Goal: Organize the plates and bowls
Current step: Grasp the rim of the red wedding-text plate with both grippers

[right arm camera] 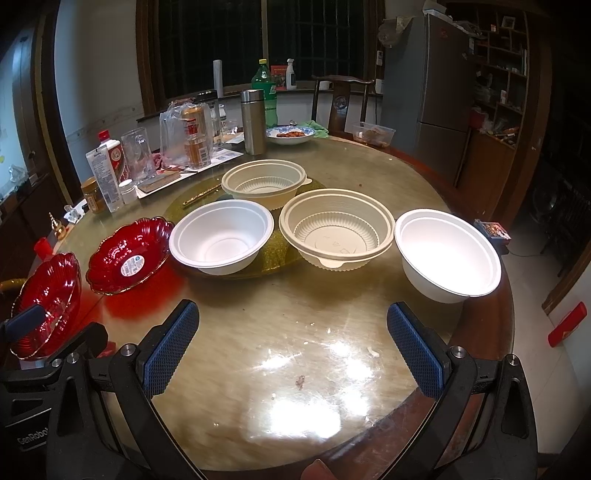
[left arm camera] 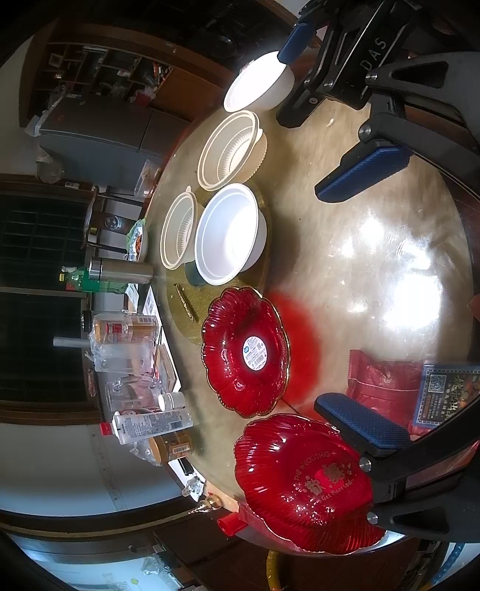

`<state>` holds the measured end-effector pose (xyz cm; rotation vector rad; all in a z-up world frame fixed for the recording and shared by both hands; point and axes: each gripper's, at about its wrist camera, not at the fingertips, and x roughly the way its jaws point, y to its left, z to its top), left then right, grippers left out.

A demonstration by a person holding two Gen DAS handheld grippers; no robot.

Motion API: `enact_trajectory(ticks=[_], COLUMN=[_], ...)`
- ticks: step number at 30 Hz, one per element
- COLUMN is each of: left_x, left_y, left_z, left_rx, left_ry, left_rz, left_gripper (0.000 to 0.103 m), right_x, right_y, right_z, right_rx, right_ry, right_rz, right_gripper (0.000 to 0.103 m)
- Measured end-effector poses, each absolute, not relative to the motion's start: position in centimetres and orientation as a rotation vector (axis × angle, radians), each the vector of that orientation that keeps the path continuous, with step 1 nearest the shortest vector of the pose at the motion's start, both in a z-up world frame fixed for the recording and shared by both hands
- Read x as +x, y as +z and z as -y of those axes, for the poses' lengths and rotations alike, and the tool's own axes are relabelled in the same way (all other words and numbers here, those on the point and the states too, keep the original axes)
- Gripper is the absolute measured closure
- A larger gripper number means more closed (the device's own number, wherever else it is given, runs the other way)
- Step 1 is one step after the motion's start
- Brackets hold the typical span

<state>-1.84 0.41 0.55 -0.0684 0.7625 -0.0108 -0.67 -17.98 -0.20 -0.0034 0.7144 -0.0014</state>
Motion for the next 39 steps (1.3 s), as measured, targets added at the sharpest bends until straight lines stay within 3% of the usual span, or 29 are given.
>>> enact_trajectory(ticks=[7,14,23,25,29,31,32,36,37,39], left_x=[-3.7,-7.5,-7.4,-6.6,-5.2,-4.9,-4.6,-3.6,-3.3,-3.2], left_y=[1.8,3.4,-0.9,-2.3,-4.1,-4.5,-4.8,-5.9,-6.4,-7.0], left_z=[-3.0,-14.2,-26.6,-27.2,-26.3,-26.5,-26.4,-26.4,-26.3,-26.4], left_rx=[-0.174,-0.332,-0.532,-0.558,-0.554,-0.551,-0.549,-0.521,-0.52,-0.526], left_ry=[-0.063,0.165,0.457,0.451,0.434,0.433,0.428,0.404,0.403,0.404], left_rz=[-0.728,-0.589,-0.708,-0.748,-0.809,-0.815,-0.824,-0.883,-0.902,-0.904], left_gripper=[0.0,0.0,0.0,0.001,0.002,0.009,0.019,0.074,0.077,0.085], right_x=[-0.5,0.9,3.5,4.1,5.8,6.3,6.5,7.4,7.6,7.9], right_y=[-0.5,-1.7,-3.7,-4.3,-6.6,-7.2,-7.4,-8.1,-8.3,-9.0], right_z=[17.5,13.9,5.0,3.1,-0.2,-1.0,-1.3,-2.4,-2.6,-2.9], right_rx=[0.049,0.209,0.394,0.422,0.434,0.44,0.443,0.426,0.411,0.386], right_ry=[0.109,0.413,0.686,0.728,0.712,0.693,0.684,0.658,0.646,0.626], right_rz=[-0.743,-0.85,-1.0,-1.045,-1.165,-1.181,-1.188,-1.194,-1.204,-1.233], right_gripper=[0.0,0.0,0.001,0.007,0.035,0.035,0.04,0.065,0.075,0.082])
